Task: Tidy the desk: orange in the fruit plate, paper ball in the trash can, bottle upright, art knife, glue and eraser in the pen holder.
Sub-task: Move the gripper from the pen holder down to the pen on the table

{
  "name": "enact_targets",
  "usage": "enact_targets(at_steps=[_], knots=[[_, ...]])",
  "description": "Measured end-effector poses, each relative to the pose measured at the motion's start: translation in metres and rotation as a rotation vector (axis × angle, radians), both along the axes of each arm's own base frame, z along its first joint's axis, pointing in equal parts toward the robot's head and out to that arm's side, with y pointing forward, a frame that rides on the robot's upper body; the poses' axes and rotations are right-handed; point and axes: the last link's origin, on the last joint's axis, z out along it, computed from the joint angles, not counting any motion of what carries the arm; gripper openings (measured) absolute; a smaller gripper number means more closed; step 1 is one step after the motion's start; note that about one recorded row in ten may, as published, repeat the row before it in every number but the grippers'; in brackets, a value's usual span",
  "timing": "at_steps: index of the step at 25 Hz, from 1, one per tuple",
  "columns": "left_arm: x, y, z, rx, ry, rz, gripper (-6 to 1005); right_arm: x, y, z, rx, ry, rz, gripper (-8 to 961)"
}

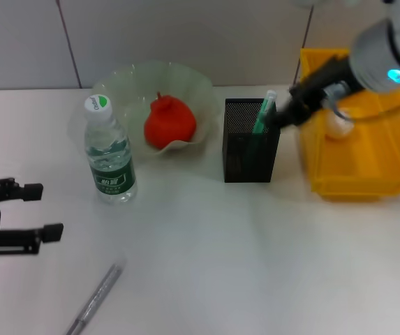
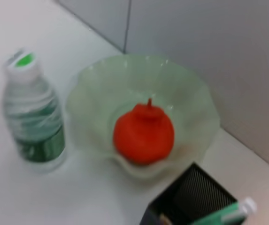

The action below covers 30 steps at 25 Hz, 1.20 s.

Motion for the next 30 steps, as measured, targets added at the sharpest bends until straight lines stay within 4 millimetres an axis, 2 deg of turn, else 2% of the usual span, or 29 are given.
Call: enact_targets(at_steps=[3,5,6,16,24,30], knots=[[0.018,0.024,0.006,-0.051,0.128,0.132,756,0.008,-0.023,0.005,-0.056,-0.013,-0.023,666],[0.022,0.028,0.005,-0.068,0.148,0.163,756,0.015,-0.033,0.004,-0.113,-0.020,-0.048,666],[0.032,0.036,0.000,-0.111,0.220,0.216,755,0.019,-0.038,0.003,-0.142,-0.027,-0.064,666],[0.068,0.056,-0.041,-0.182,0.498,0.323,752,0.051,-0.054,-0.001,-0.288,-0.160,-0.234,666],[0.069,0.061,-0.060,-0.163,0.595,0.396,750,0.064,-0.054,-0.002,-0.319,-0.238,-0.315,665],[0.066,0.057,-0.073,-0.189,0.680,0.433,748,0.061,-0.051,-0.003,-0.330,-0.269,-0.330,665]])
